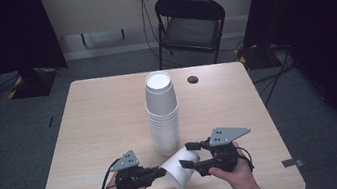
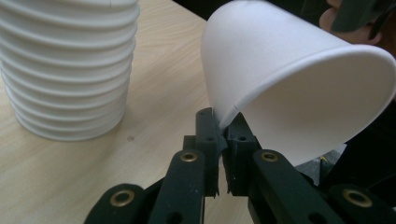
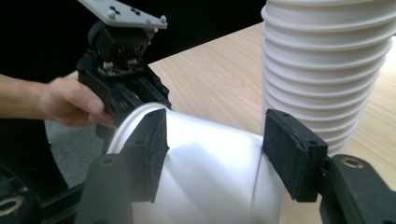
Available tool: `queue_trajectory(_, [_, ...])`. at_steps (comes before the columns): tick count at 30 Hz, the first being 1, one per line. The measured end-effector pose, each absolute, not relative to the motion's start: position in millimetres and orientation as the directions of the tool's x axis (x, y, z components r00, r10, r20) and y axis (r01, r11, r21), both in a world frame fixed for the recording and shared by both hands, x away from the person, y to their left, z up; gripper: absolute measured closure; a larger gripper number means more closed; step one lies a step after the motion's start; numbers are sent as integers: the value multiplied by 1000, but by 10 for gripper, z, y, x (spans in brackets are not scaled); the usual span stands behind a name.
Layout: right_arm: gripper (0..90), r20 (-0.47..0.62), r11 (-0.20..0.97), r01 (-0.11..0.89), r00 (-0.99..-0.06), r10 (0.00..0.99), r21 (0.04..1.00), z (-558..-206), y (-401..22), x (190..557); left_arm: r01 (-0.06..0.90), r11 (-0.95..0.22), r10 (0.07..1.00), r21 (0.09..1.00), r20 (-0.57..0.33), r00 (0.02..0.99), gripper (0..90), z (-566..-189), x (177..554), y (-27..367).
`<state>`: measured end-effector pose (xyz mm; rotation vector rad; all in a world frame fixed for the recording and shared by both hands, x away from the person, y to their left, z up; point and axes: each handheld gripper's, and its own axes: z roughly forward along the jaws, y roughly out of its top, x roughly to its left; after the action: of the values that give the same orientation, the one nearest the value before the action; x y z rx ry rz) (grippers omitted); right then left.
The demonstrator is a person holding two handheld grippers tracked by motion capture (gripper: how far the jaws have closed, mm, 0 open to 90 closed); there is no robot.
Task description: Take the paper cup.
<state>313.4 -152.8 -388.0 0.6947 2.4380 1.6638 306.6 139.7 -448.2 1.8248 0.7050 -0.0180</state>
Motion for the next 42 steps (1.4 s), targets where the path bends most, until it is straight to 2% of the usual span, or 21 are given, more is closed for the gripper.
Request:
queue_trajectory(5, [296,130,338,269,-914,384,902,-3879,-1538,3092,486,-157,432,860,-382,817,866,-4460,3089,1449])
queue_trajectory(11, [132,101,374,241,-929,356,896,-3967,-1513,3045,512,-142,431,847,-412,803,871,-4459,3101,1457])
queue_trajectory(17, [129,26,431,180,-940,339,884,-4023,-1469,2988,539,-92,431,837,-455,779,872,-4413,3140,1564])
queue_trajectory(32, [103,-106,575,100,-943,314,812,-4230,-1263,2954,568,-93,434,818,-481,762,869,-4422,3157,1567])
queue_trajectory(42, [155,-162,639,41,-953,256,768,-4302,-1106,2912,579,-85,418,811,-499,760,860,-4435,3149,1512])
